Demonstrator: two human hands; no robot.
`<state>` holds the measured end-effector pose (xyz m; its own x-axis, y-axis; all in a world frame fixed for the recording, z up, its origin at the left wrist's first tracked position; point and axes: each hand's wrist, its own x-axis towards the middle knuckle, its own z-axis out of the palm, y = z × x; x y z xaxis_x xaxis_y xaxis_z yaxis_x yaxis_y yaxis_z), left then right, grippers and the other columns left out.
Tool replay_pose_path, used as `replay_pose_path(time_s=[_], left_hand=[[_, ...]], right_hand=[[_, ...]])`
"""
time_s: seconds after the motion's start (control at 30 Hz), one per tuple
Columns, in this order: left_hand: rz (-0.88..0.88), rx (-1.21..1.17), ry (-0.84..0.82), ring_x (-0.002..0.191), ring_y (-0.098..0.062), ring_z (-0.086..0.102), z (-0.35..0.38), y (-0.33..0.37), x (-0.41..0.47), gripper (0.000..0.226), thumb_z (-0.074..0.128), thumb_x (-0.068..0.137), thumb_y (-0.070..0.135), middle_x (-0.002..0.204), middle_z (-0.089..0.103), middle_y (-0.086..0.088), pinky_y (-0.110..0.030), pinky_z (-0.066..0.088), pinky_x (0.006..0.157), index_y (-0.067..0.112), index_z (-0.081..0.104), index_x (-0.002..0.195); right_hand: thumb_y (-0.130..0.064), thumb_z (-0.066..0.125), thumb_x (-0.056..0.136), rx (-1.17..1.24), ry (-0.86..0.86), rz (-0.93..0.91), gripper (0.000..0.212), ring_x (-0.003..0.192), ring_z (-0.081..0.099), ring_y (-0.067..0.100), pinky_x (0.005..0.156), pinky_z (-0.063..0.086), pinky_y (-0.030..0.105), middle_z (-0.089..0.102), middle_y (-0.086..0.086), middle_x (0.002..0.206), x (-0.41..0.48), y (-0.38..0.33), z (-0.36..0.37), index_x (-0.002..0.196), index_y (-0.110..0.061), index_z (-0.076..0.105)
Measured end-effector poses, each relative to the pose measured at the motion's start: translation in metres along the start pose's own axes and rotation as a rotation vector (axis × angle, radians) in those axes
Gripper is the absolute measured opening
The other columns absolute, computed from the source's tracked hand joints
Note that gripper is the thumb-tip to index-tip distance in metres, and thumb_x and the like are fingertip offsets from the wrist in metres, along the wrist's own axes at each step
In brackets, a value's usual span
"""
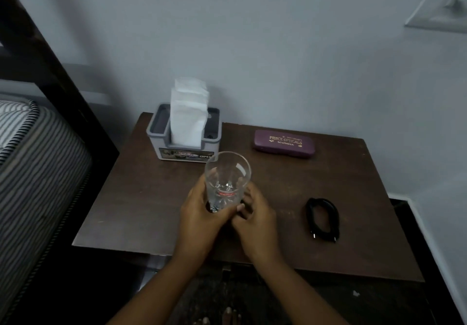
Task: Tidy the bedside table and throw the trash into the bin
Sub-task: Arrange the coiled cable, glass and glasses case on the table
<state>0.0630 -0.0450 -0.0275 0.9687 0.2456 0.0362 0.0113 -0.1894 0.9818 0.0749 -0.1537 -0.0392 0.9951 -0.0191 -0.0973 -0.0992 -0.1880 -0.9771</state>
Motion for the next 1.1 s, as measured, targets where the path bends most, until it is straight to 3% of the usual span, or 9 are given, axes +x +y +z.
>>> replay_pose_path(time_s=[0.17, 0.33, 0.53, 0.63, 0.73, 0.83, 0.93, 1.03, 1.1], left_hand=[[-0.032, -0.005, 0.076, 0.106, -0.004, 0.063, -0.044, -0.007, -0.008, 0.069, 0.083, 0.064, 0.008, 0.115, 0.067, 0.005, -0.026, 0.050, 0.090, 0.040, 0.055, 0.117], [-0.065, -0.061, 0.082, 0.109, -0.011, 0.063, -0.072, -0.016, -0.002, 0.068, 0.083, 0.063, 0.007, 0.115, 0.068, 0.000, -0.034, 0.051, 0.095, 0.023, 0.055, 0.123], [-0.090, -0.098, 0.050, 0.109, -0.009, 0.063, -0.079, -0.012, -0.002, 0.069, 0.084, 0.059, 0.009, 0.112, 0.069, 0.005, -0.025, 0.049, 0.092, 0.047, 0.058, 0.110], [-0.229, -0.224, 0.120, 0.119, -0.012, 0.055, -0.074, -0.010, -0.014, 0.080, 0.087, 0.056, 0.014, 0.128, 0.057, 0.000, -0.027, 0.042, 0.098, 0.018, 0.047, 0.125], [-0.368, -0.217, 0.350, 0.106, -0.023, 0.055, -0.067, -0.006, -0.047, 0.045, 0.076, 0.069, 0.002, 0.108, 0.058, -0.008, -0.025, 0.044, 0.084, 0.019, 0.047, 0.098], [-0.371, -0.213, 0.184, 0.090, -0.020, 0.063, -0.045, 0.006, -0.077, 0.028, 0.071, 0.074, -0.004, 0.082, 0.071, 0.002, -0.012, 0.048, 0.068, 0.020, 0.058, 0.083], [-0.274, -0.147, -0.045, 0.092, 0.003, 0.063, -0.011, 0.016, -0.058, 0.024, 0.064, 0.084, 0.005, 0.104, 0.068, 0.002, -0.006, 0.047, 0.075, 0.027, 0.065, 0.095], [-0.066, -0.008, -0.060, 0.114, -0.011, 0.056, 0.031, 0.025, -0.005, 0.031, 0.054, 0.089, 0.007, 0.124, 0.059, -0.004, -0.022, 0.042, 0.099, 0.029, 0.060, 0.110], [-0.037, 0.115, -0.011, 0.124, -0.020, 0.049, 0.058, 0.030, 0.034, 0.039, 0.047, 0.090, -0.001, 0.132, 0.052, -0.008, -0.015, 0.031, 0.100, 0.015, 0.055, 0.125]], right_hand=[[0.011, 0.058, 0.070, -0.015, -0.078, -0.050, 0.071, 0.106, 0.060, 0.000, 0.087, 0.052, 0.021, 0.063, -0.004, 0.117, -0.012, -0.011, 0.041, 0.112, -0.046, 0.052], [0.011, 0.059, 0.069, -0.013, -0.105, -0.077, 0.067, 0.107, 0.060, -0.001, 0.090, 0.053, 0.025, 0.062, -0.004, 0.119, -0.016, -0.017, 0.070, 0.122, -0.029, 0.055], [0.009, 0.058, 0.071, -0.029, -0.117, -0.065, 0.069, 0.110, 0.056, -0.003, 0.093, 0.050, 0.023, 0.058, -0.002, 0.127, -0.016, -0.020, 0.078, 0.130, -0.026, 0.049], [0.009, 0.064, 0.076, 0.005, -0.140, -0.019, 0.073, 0.112, 0.052, -0.005, 0.090, 0.045, 0.009, 0.048, -0.005, 0.133, -0.022, -0.024, 0.063, 0.136, -0.024, 0.039], [0.006, 0.073, 0.071, 0.024, -0.046, -0.027, 0.073, 0.117, 0.052, 0.007, 0.092, 0.044, 0.008, 0.050, -0.004, 0.130, -0.027, -0.027, 0.027, 0.132, -0.021, 0.044], [-0.002, 0.071, 0.075, -0.036, 0.089, -0.062, 0.056, 0.112, 0.055, 0.001, 0.090, 0.045, 0.005, 0.057, -0.005, 0.123, -0.018, -0.040, -0.027, 0.126, -0.015, 0.052], [-0.014, 0.065, 0.084, -0.175, 0.241, -0.080, 0.043, 0.107, 0.057, 0.002, 0.082, 0.044, 0.003, 0.059, -0.004, 0.121, 0.010, -0.044, -0.076, 0.126, -0.017, 0.054], [-0.017, 0.058, 0.090, -0.219, 0.391, -0.048, 0.039, 0.113, 0.057, 0.013, 0.086, 0.040, 0.012, 0.060, 0.004, 0.125, 0.045, -0.037, -0.103, 0.129, -0.011, 0.053], [-0.020, 0.052, 0.093, -0.197, 0.412, 0.052, 0.041, 0.120, 0.052, 0.014, 0.090, 0.035, 0.016, 0.054, 0.005, 0.134, 0.067, -0.032, -0.112, 0.133, -0.011, 0.048]])
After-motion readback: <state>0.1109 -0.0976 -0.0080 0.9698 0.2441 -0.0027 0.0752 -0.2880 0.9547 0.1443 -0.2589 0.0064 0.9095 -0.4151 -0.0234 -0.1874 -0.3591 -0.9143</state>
